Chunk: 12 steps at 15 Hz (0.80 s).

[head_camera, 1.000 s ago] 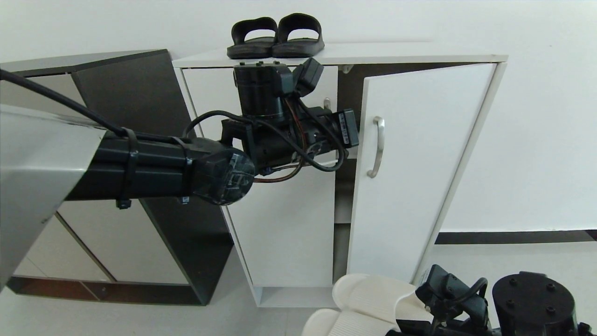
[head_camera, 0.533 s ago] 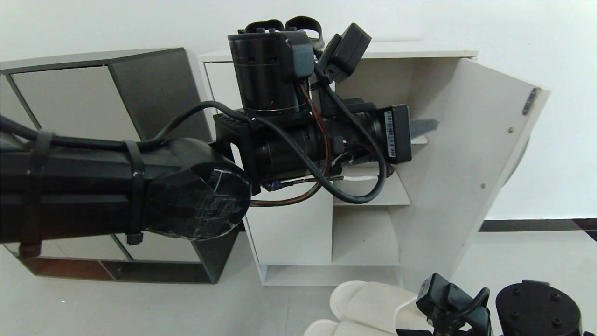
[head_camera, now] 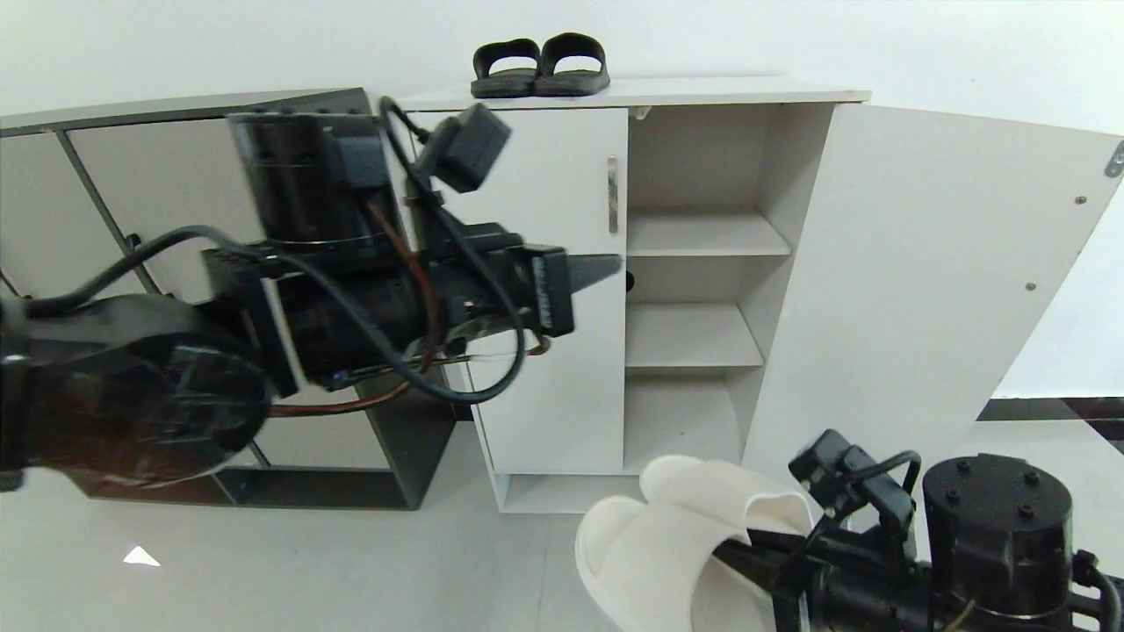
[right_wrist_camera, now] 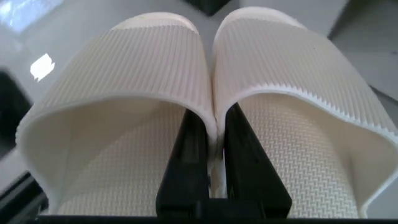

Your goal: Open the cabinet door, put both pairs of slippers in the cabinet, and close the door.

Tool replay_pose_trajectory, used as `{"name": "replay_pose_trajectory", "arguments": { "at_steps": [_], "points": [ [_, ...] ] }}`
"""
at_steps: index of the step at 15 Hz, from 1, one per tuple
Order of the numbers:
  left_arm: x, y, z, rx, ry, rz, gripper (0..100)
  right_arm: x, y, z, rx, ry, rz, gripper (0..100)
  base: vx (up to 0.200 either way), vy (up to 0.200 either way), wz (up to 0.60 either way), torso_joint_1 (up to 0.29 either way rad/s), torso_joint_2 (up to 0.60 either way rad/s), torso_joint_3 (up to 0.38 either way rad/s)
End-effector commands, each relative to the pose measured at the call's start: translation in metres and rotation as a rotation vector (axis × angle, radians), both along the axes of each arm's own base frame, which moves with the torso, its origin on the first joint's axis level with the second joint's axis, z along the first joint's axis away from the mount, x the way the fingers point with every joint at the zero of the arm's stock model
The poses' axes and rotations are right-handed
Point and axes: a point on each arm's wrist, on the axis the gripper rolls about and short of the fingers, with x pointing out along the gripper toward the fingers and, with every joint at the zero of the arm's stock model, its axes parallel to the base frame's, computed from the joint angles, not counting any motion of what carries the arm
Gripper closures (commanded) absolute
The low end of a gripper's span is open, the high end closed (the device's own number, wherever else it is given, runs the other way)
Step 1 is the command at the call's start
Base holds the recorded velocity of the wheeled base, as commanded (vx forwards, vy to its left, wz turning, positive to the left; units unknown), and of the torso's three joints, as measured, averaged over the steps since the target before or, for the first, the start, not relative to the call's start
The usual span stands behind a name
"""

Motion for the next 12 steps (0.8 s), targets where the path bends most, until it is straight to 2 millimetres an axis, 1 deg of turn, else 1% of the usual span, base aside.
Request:
{"name": "replay_pose_trajectory", "arguments": {
  "at_steps": [1, 2, 3, 4, 5, 6, 7, 8, 9, 10, 12],
  "points": [
    [-0.076, 0.099, -0.002, 0.026, -0.046, 0.453, 100, 0.025, 0.008, -0.002, -0.014, -0.019, -0.160, 100, 0.000, 0.000, 0.00, 0.000, 0.00, 0.000],
    [-0.098, 0.119, -0.010, 0.032, -0.039, 0.632, 100, 0.035, 0.013, -0.003, -0.026, -0.036, -0.234, 100, 0.000, 0.000, 0.00, 0.000, 0.00, 0.000],
    [-0.117, 0.131, -0.017, 0.028, -0.048, 0.708, 100, 0.039, 0.015, -0.005, -0.038, -0.044, -0.273, 100, 0.000, 0.000, 0.00, 0.000, 0.00, 0.000],
    [-0.142, 0.142, -0.023, 0.007, -0.079, 0.756, 100, 0.043, 0.018, -0.004, -0.042, -0.055, -0.305, 100, 0.000, 0.000, 0.00, 0.000, 0.00, 0.000],
    [-0.176, 0.159, -0.036, 0.040, -0.117, 0.889, 100, 0.049, 0.021, -0.003, -0.046, -0.070, -0.351, 100, 0.000, 0.000, 0.00, 0.000, 0.00, 0.000],
    [-0.179, 0.161, -0.039, 0.052, -0.115, 0.915, 100, 0.050, 0.021, -0.003, -0.045, -0.073, -0.357, 100, 0.000, 0.000, 0.00, 0.000, 0.00, 0.000],
    [-0.206, 0.180, -0.065, 0.131, -0.097, 1.170, 100, 0.058, 0.019, -0.002, -0.054, -0.092, -0.436, 100, 0.000, 0.000, 0.00, 0.000, 0.00, 0.000],
    [-0.221, 0.184, -0.084, 0.128, -0.100, 1.242, 100, 0.058, 0.019, -0.003, -0.058, -0.089, -0.441, 100, 0.000, 0.000, 0.00, 0.000, 0.00, 0.000],
    [-0.234, 0.185, -0.104, 0.127, -0.103, 1.292, 100, 0.059, 0.018, -0.004, -0.061, -0.089, -0.443, 100, 0.000, 0.000, 0.00, 0.000, 0.00, 0.000],
    [-0.244, 0.185, -0.127, 0.126, -0.110, 1.289, 100, 0.059, 0.018, -0.005, -0.065, -0.088, -0.442, 100, 0.000, 0.000, 0.00, 0.000, 0.00, 0.000],
    [-0.257, 0.182, -0.162, 0.110, -0.141, 1.194, 100, 0.060, 0.021, -0.011, -0.082, -0.077, -0.436, 100, 0.000, 0.000, 0.00, 0.000, 0.00, 0.000]
  ]
}}
